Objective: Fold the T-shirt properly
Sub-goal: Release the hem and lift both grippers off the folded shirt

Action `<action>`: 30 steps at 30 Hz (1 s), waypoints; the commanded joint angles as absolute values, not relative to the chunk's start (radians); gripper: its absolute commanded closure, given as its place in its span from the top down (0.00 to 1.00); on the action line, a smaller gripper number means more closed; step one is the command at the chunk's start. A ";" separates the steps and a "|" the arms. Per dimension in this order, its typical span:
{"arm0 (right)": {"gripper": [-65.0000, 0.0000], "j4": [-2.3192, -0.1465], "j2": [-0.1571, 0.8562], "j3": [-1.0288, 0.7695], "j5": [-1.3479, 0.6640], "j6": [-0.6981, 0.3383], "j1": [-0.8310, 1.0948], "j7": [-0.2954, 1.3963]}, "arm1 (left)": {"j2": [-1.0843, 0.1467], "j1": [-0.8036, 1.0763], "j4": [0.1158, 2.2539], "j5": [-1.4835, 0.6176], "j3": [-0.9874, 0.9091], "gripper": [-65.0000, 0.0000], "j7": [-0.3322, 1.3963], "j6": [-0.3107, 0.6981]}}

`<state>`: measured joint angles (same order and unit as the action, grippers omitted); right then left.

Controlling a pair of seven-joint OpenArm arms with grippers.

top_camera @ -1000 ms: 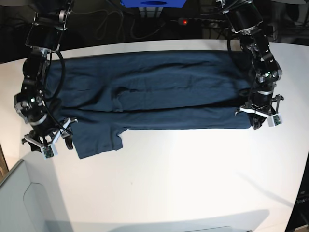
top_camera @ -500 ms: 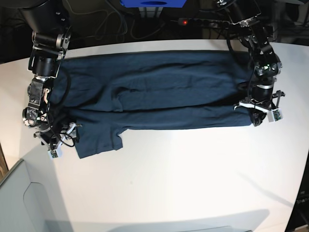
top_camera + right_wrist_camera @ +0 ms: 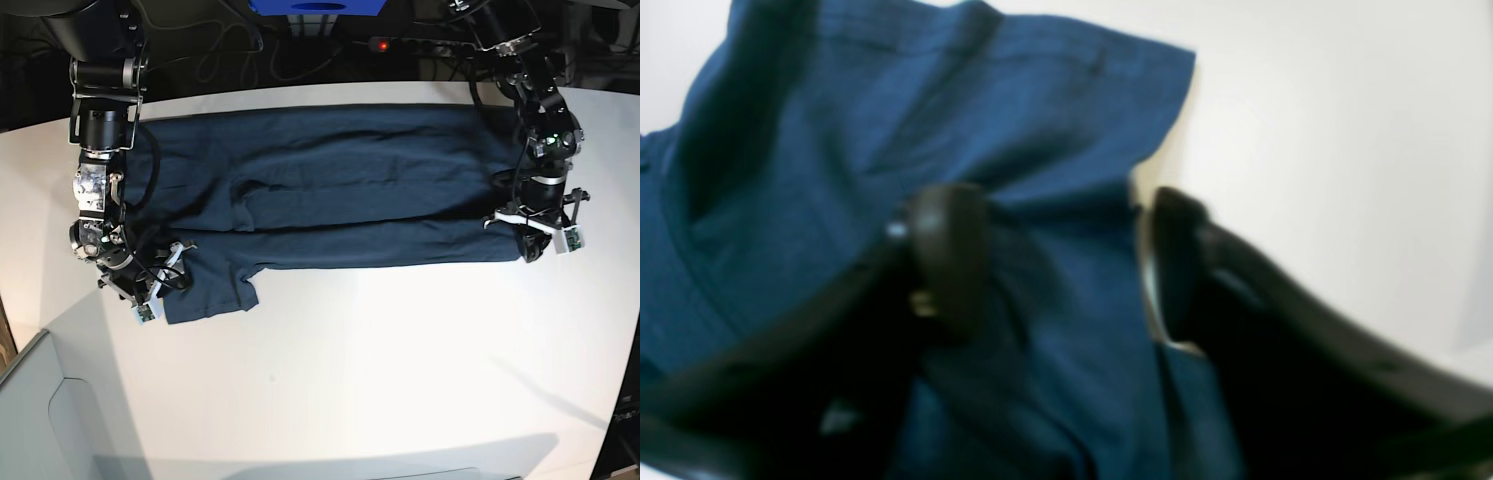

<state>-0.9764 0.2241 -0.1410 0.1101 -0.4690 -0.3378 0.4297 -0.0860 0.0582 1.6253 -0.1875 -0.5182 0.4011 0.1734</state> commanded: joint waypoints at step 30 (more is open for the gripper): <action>0.00 -1.969 0.219 -0.271 0.108 -0.478 0.214 0.456 | -0.137 0.047 1.696 -0.205 -0.522 0.00 0.369 0.183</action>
